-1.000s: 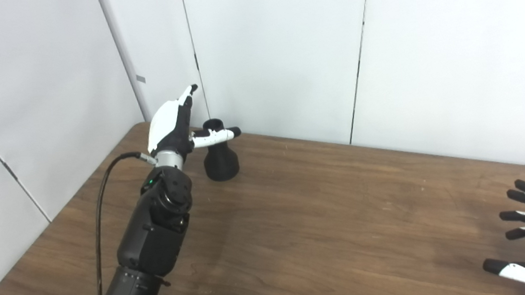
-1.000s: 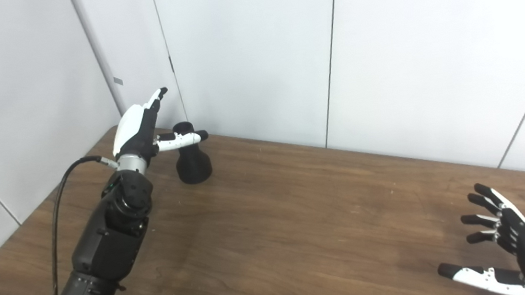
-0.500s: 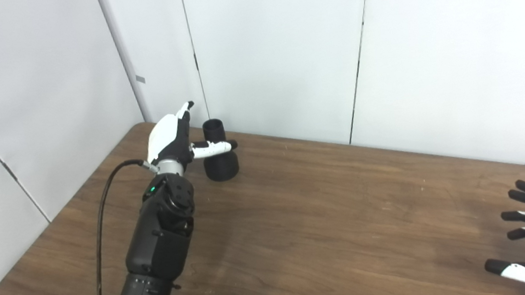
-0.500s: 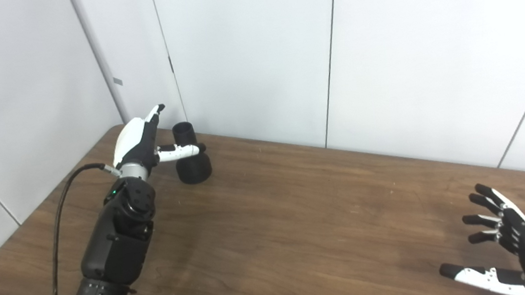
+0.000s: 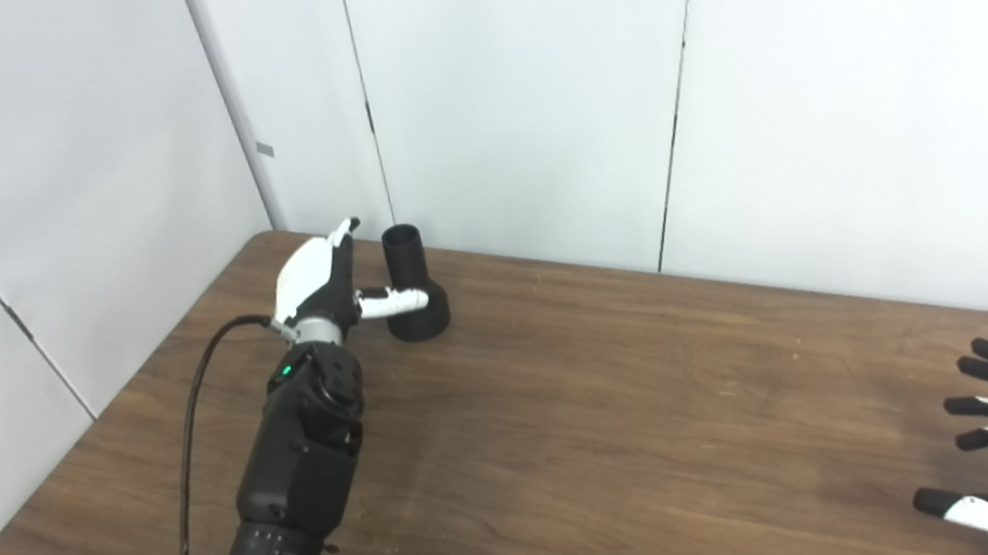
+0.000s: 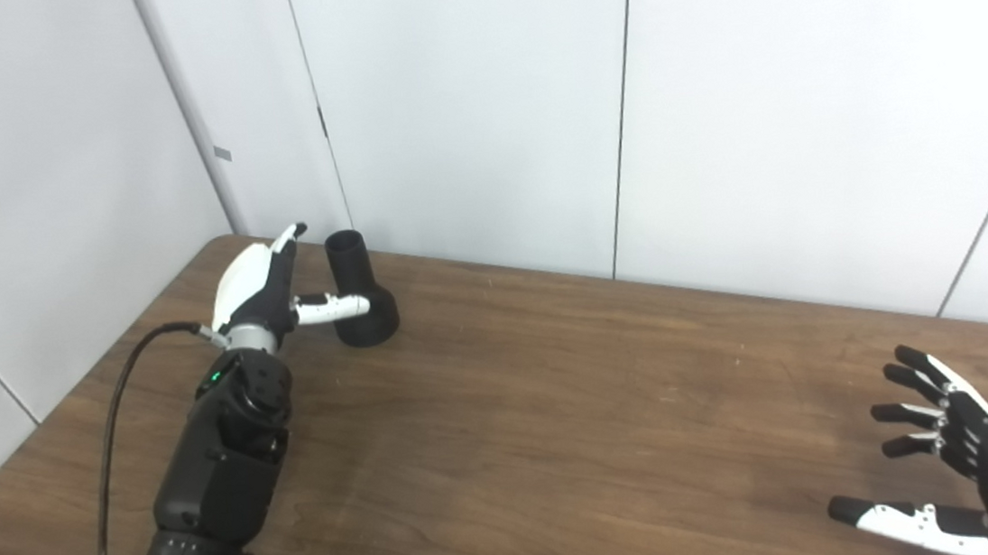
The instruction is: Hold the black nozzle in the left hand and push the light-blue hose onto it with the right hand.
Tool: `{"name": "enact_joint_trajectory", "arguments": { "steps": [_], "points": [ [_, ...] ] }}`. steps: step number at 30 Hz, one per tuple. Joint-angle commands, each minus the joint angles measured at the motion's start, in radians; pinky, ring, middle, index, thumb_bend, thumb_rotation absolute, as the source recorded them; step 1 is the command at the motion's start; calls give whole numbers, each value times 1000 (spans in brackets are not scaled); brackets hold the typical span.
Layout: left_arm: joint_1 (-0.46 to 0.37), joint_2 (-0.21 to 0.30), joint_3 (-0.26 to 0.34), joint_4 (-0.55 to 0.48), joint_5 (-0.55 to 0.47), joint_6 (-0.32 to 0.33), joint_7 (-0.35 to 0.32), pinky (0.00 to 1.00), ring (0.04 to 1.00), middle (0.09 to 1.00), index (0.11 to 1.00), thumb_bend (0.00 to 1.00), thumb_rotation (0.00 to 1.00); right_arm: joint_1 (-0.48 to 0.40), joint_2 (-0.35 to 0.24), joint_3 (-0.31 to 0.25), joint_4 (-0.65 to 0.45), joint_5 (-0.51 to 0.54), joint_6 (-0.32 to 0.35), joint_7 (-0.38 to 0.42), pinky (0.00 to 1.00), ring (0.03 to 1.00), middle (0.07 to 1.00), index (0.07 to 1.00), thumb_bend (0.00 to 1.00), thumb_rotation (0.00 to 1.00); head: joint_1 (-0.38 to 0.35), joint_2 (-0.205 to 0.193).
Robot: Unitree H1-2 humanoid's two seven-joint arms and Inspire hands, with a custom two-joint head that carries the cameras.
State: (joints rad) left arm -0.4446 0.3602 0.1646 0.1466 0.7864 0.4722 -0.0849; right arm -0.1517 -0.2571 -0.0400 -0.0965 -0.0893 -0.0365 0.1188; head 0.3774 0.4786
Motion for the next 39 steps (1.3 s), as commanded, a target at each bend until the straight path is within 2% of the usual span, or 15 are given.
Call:
{"name": "enact_joint_trajectory", "arguments": {
  "steps": [1, 7, 12, 20, 24, 39],
  "points": [
    [-36, 9, 15, -14, 46, -2, -5, 1000, 986, 951, 928, 991, 373, -28, -16, -10, -28, 13, -16, 1, 575, 723, 853, 883, 792, 152, 1, 0],
    [-42, -6, 38, -25, 99, -2, -70, 1000, 972, 912, 885, 976, 361, -29, -15, -8, -29, 13, -14, 2, 582, 726, 855, 885, 787, 145, -1, 1],
    [-36, -14, 45, -40, 104, -3, -99, 1000, 947, 812, 842, 934, 306, -27, -15, -9, -33, 15, -12, 3, 586, 728, 856, 886, 786, 144, -1, 3],
    [-34, -12, 42, -42, 91, -2, -105, 1000, 937, 804, 834, 925, 292, -27, -17, -10, -31, 17, -13, 4, 588, 728, 857, 887, 785, 143, -1, 5],
    [-45, 9, 8, -6, 41, -3, -96, 1000, 920, 806, 829, 930, 280, -25, -19, -11, -34, 15, -11, 4, 585, 726, 854, 883, 790, 149, -4, 4],
    [-73, 43, -68, 109, -25, -4, 0, 1000, 901, 803, 811, 931, 268, -22, -16, -10, -48, 6, 0, -1, 582, 713, 849, 877, 798, 154, -11, 6]
  ]
}}
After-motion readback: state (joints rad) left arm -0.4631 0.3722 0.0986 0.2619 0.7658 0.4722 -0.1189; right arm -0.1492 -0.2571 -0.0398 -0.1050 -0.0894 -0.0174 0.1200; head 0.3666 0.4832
